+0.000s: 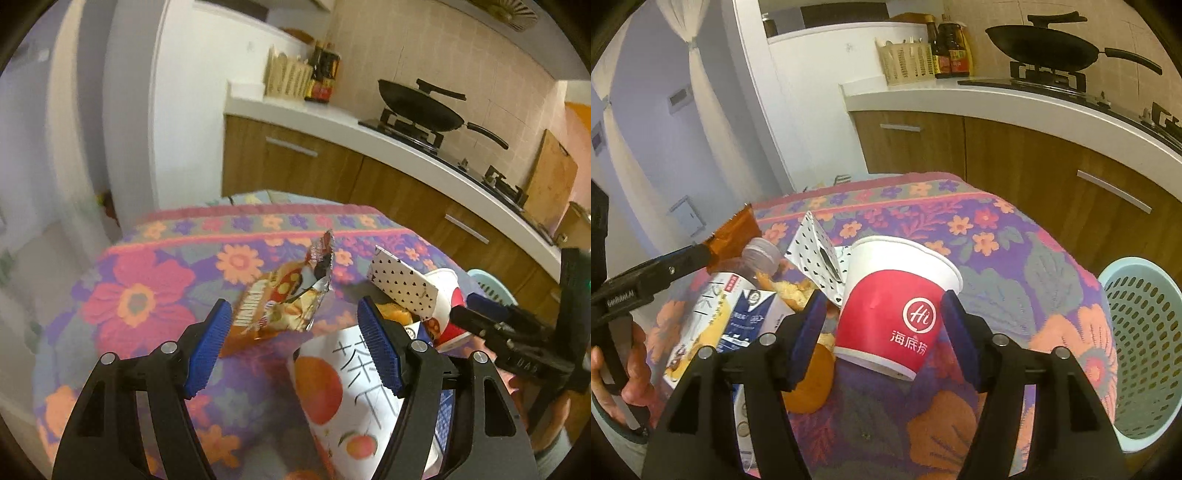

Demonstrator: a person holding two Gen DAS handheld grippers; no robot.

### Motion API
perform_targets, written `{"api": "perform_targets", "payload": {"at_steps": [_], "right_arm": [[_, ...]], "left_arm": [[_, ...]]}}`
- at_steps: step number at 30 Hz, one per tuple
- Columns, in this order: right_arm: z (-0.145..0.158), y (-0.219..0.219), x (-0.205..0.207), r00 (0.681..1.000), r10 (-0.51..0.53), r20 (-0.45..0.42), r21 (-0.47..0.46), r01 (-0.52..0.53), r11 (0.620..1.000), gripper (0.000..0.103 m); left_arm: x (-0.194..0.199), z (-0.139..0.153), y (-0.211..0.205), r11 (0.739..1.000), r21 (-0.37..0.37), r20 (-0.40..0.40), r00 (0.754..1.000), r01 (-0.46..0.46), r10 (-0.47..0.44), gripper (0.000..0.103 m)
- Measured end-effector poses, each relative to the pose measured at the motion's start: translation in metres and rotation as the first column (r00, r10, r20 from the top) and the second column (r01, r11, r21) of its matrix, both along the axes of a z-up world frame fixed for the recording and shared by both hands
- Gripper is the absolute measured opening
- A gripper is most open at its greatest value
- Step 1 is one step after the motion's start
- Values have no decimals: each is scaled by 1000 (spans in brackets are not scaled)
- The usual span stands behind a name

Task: Collect trash
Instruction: 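Grasp the red Hi paper cup with the right tool while the left grasps a wrapper, then carry the red cup and wrapper over the basket and release them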

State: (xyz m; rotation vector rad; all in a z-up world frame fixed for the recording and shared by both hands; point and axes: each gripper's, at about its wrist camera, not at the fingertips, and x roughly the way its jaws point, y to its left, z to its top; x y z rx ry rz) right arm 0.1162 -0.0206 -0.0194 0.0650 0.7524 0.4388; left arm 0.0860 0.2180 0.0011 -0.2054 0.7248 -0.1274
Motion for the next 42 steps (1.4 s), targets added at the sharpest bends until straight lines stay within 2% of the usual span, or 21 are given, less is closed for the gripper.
{"api": "perform_targets", "payload": {"at_steps": [4, 6, 8, 15, 17, 19, 22, 26, 30, 38, 42], "right_arm": [[-1, 3, 1, 1000, 4, -1, -13, -4, 1000, 61], [-1, 4, 1, 1000, 2, 1, -18, -2, 1000, 61], [-2, 5, 1, 1000, 1, 4, -28, -1, 1000, 61], [-4, 10, 0, 1000, -15, 11, -67, 16, 998, 61], [-6, 8, 3, 1000, -26, -6, -66, 26, 998, 61], [-7, 6, 5, 999, -29, -24, -55, 27, 998, 66], [-9, 2, 10, 998, -37, -44, -40, 35, 999, 67], [-15, -3, 19, 994, -41, -100, -2, 41, 999, 67], [-19, -11, 22, 990, -36, -134, 51, 43, 998, 65], [-5, -11, 5, 999, -35, -40, 54, 37, 998, 58], [-2, -20, 0, 998, -45, -34, 77, 48, 996, 58]], "left_arm": [[15, -12, 2, 999, -40, -45, 999, -6, 4, 59], [19, -15, 6, 997, -81, -43, 999, -4, 1, 53], [21, -16, 10, 993, -115, -44, 999, -11, 6, 37], [14, -15, 12, 991, -130, -17, 1000, -7, 5, 31], [11, -13, 13, 991, -130, 0, 1000, -13, 13, 24], [8, -10, 14, 990, -141, 13, 1000, -17, 19, 22], [3, -4, 15, 988, -154, 38, 999, -13, 19, 19], [-4, 5, 12, 989, -148, 71, 997, -7, 17, 18], [-11, 13, 3, 995, -101, 101, 995, 2, 8, 18], [-26, 33, -23, 1000, -20, 147, 989, 20, -17, 12], [-35, 50, -36, 999, -12, 184, 982, 40, -37, 8]]}}
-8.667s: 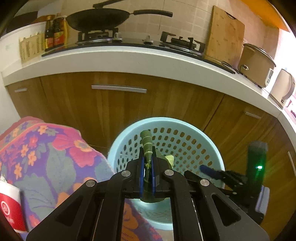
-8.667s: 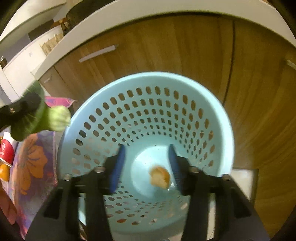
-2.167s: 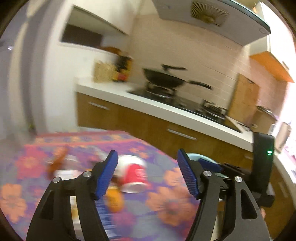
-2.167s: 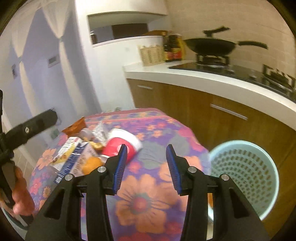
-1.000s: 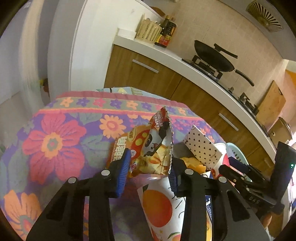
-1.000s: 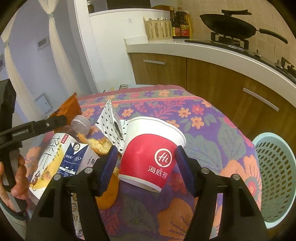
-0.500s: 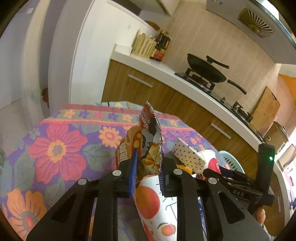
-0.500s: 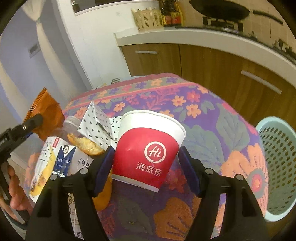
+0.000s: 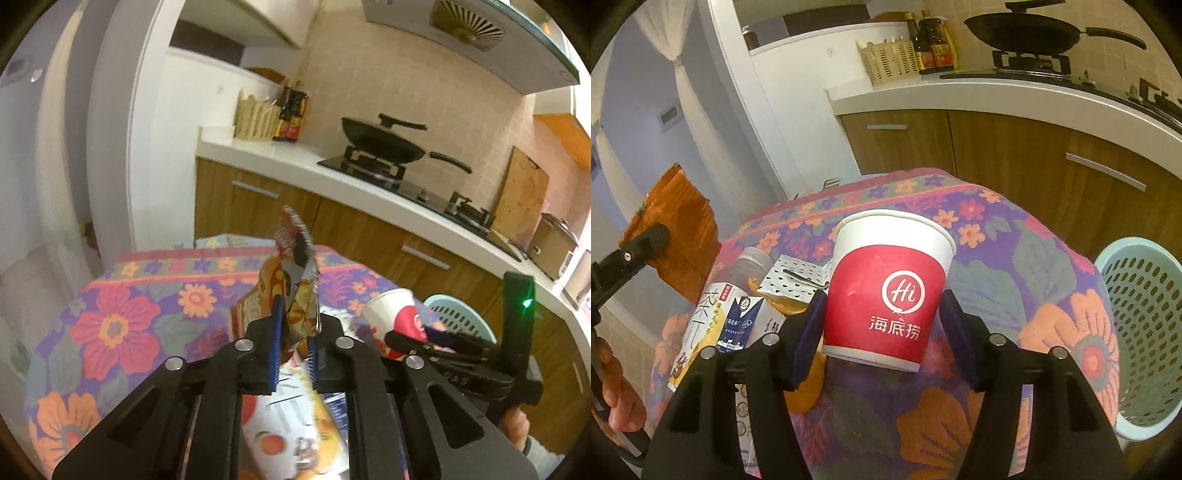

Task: Collect trash
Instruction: 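Carry the red cup and wrapper over the basket and release them, then open both tools over the basket and move back to the table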

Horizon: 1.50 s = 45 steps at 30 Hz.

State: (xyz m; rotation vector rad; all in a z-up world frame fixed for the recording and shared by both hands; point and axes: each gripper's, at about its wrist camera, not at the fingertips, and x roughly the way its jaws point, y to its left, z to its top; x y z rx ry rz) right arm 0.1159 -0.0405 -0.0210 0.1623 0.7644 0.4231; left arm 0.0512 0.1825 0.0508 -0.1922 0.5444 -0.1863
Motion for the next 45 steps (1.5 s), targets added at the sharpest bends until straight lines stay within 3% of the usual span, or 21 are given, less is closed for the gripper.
{"api": "perform_targets", "payload": {"at_steps": [6, 10, 17, 23, 32, 41, 45], "right_arm": [[9, -31, -9, 999, -31, 17, 0, 31, 1000, 58], [16, -58, -20, 995, -54, 78, -17, 56, 998, 58], [26, -117, -38, 978, -122, 169, -10, 125, 992, 58], [17, -178, -38, 957, -238, 165, -4, 242, 970, 59], [-18, -255, -27, 918, -389, 83, -24, 392, 920, 60], [-63, -294, -9, 902, -427, -67, -6, 427, 904, 63], [-74, -304, -7, 893, -442, -85, 2, 443, 896, 63]], "left_arm": [[-10, 19, -20, 999, -23, 44, 998, 49, -48, 6], [-10, 25, -47, 996, -14, 59, 994, 94, -93, 6], [7, 28, -124, 978, 29, 55, 977, 204, -206, 6], [31, 18, -198, 954, 35, 31, 954, 297, -298, 6], [70, -23, -290, 912, -28, -42, 911, 409, -410, 6], [99, -58, -352, 871, 7, -137, 863, 491, -485, 7], [108, -69, -365, 863, 18, -169, 852, 505, -495, 7]]}}
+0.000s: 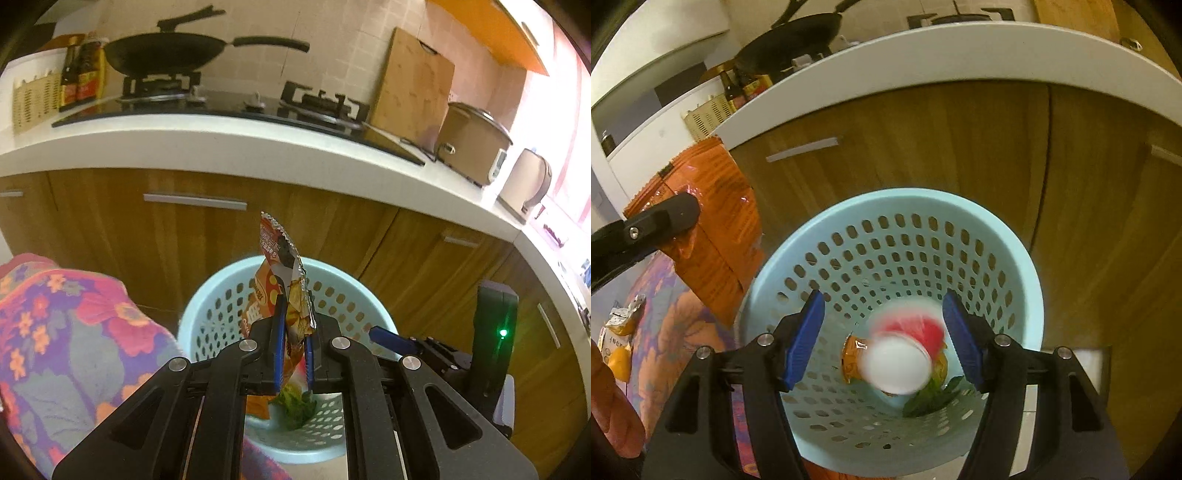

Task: Collect trash
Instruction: 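Open both tools over the basket and move back to the table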

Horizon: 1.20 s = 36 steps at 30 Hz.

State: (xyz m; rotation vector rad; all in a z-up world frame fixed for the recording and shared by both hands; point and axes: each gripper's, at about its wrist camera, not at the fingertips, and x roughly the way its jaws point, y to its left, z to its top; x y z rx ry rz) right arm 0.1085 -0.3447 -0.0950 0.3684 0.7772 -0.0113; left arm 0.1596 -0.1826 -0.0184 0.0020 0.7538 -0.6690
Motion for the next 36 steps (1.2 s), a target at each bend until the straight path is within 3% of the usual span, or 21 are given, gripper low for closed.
{"api": "perform_targets", "payload": {"at_steps": [4, 6, 8, 14, 19, 28, 33, 36], "right_arm": [[-6, -9, 0, 1000, -14, -11, 28, 14, 999, 63], [-5, -13, 0, 1000, -25, -11, 40, 26, 999, 63], [-4, -17, -3, 1000, -28, -6, 54, 29, 998, 63], [7, -13, -10, 1000, -27, 8, 36, 27, 999, 63], [27, 1, -19, 999, -3, 48, 36, 1, 999, 63], [77, 70, -35, 979, 143, 145, -34, -139, 990, 63], [93, 134, -51, 944, 274, 185, -55, -269, 962, 63], [98, 171, -64, 916, 338, 214, -94, -325, 941, 63]], "left_arm": [[7, -10, -6, 1000, 22, -31, 1000, 0, 1, 10], [6, -14, -8, 999, 43, -28, 1000, 4, -3, 17], [3, -16, -11, 998, 69, -17, 1000, -2, 3, 43], [-5, -8, 3, 998, 60, 8, 999, -31, 31, 44], [-21, 9, 32, 997, 10, 28, 997, -72, 72, 44], [-78, 55, 96, 986, -68, 124, 979, -154, 162, 45], [-119, 78, 152, 962, -110, 181, 947, -249, 266, 48], [-143, 85, 188, 930, -124, 221, 904, -346, 366, 54]]}}
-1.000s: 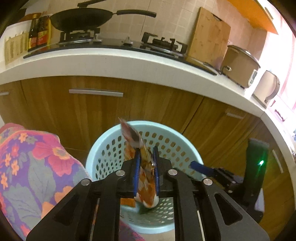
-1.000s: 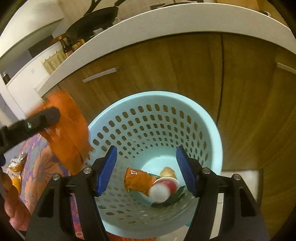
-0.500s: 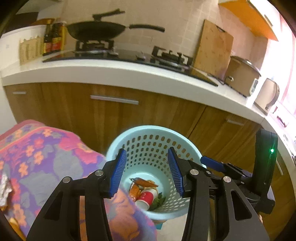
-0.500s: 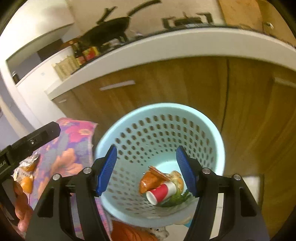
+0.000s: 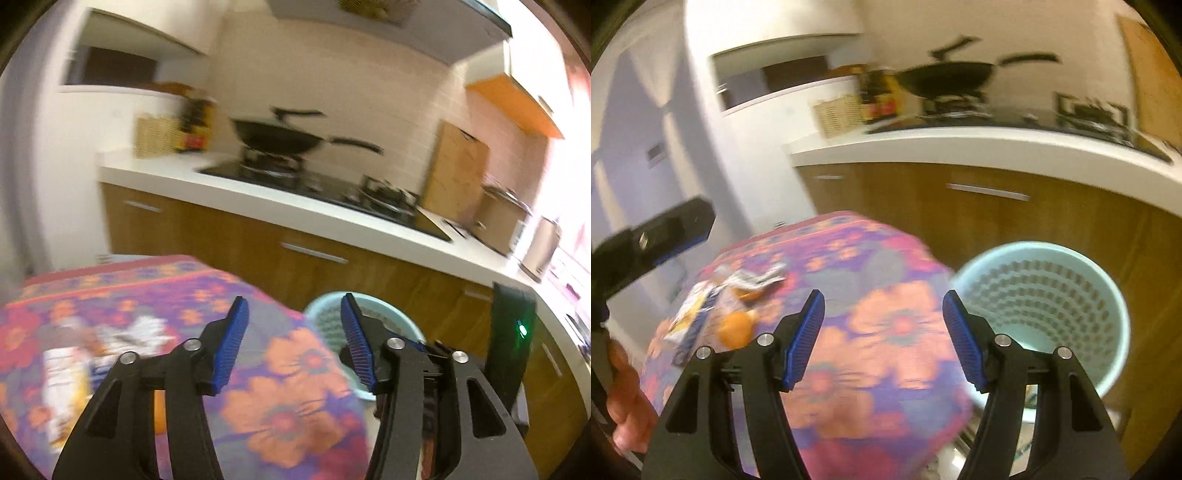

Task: Collect trash
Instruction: 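Open both tools over the basket and move back to the table, then grasp the blue milk carton with the right tool while the left reaches the bottle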

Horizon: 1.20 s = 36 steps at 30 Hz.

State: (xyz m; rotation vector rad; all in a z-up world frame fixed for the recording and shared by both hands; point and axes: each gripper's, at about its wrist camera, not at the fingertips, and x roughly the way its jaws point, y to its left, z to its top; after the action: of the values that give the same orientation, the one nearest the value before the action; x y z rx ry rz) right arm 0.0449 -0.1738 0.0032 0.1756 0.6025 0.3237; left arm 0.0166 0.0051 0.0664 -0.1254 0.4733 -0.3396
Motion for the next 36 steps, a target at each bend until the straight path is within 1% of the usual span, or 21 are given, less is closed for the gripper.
{"api": "perform_targets", "payload": {"at_steps": [2, 3, 5, 7, 10, 14, 16, 19, 20, 23, 25, 26, 29, 30, 31, 33, 36], "right_arm": [[3, 30, -10, 998, 53, 27, -15, -53, 998, 63], [4, 44, -14, 996, 79, 34, -18, -78, 997, 63], [4, 67, -20, 991, 127, 34, -25, -126, 992, 63], [2, 88, -25, 985, 168, 27, -41, -167, 985, 63], [-4, 117, -36, 974, 224, 14, -65, -223, 973, 63], [-12, 150, -47, 955, 295, -7, -92, -295, 951, 63], [-15, 162, -52, 948, 319, -13, -101, -319, 942, 63], [-16, 178, -57, 937, 349, -18, -125, -348, 929, 63], [-15, 182, -57, 933, 359, -20, -128, -358, 925, 63], [-19, 194, -56, 924, 378, -51, -151, -381, 912, 63], [-24, 201, -55, 920, 385, -76, -175, -393, 903, 63], [-24, 202, -56, 923, 378, -76, -185, -386, 904, 63], [-28, 203, -51, 920, 377, -102, -184, -390, 902, 62], [-29, 203, -50, 920, 375, -109, -180, -390, 903, 55], [-30, 202, -48, 918, 381, -115, -174, -396, 902, 42], [-31, 201, -47, 917, 379, -122, -169, -396, 903, 41], [-31, 193, -46, 922, 365, -133, -147, -382, 912, 39]], "left_arm": [[-15, 2, 20, 996, 20, 46, 995, -84, 83, 60], [-22, 1, 32, 991, 32, 62, 990, -130, 127, 61], [-31, -2, 51, 981, 43, 65, 981, -188, 185, 61], [-38, -5, 71, 971, 41, 59, 971, -236, 233, 61], [-48, -16, 106, 945, 32, 33, 945, -326, 325, 65], [-53, -35, 148, 917, -11, -33, 917, -399, 399, 65], [-53, -41, 161, 912, -30, -63, 911, -409, 407, 63], [-48, -53, 175, 915, -68, -125, 914, -397, 387, 62], [-46, -58, 178, 915, -86, -149, 913, -395, 380, 59], [-40, -70, 186, 913, -143, -201, 915, -382, 351, 58], [-39, -75, 185, 914, -146, -211, 915, -379, 345, 58], [-38, -77, 184, 916, -144, -214, 916, -374, 340, 58], [-35, -81, 180, 920, -147, -222, 919, -362, 326, 58], [-34, -82, 180, 921, -150, -226, 920, -359, 321, 58], [-34, -83, 180, 922, -151, -229, 920, -356, 318, 58], [-34, -85, 179, 922, -151, -231, 920, -355, 316, 58], [-32, -84, 178, 927, -155, -241, 923, -341, 299, 64]]}}
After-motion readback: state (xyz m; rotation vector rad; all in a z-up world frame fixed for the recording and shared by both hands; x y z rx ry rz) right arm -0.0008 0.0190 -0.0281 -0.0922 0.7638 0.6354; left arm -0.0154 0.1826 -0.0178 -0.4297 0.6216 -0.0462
